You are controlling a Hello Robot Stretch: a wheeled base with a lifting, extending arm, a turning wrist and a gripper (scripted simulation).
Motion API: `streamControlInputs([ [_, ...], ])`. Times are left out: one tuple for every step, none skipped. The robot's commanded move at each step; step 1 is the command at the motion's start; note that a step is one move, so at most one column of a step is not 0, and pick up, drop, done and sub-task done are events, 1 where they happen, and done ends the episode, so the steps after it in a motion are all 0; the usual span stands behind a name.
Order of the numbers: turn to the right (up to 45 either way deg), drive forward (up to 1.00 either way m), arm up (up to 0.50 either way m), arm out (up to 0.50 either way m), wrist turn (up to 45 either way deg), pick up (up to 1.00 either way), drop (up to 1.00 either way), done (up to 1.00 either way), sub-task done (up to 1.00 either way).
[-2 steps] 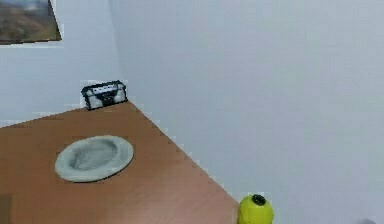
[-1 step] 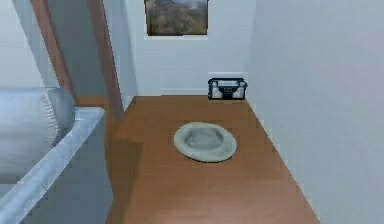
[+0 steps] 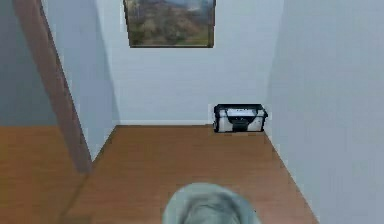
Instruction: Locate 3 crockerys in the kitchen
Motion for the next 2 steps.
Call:
streamControlInputs([
  [-45.0,0.00,0.00,0.00,0.0,0.00,0.00,0.00,0.00],
  [0.0,0.50,0.00,0.00,0.0,0.00,0.00,0.00,0.00],
])
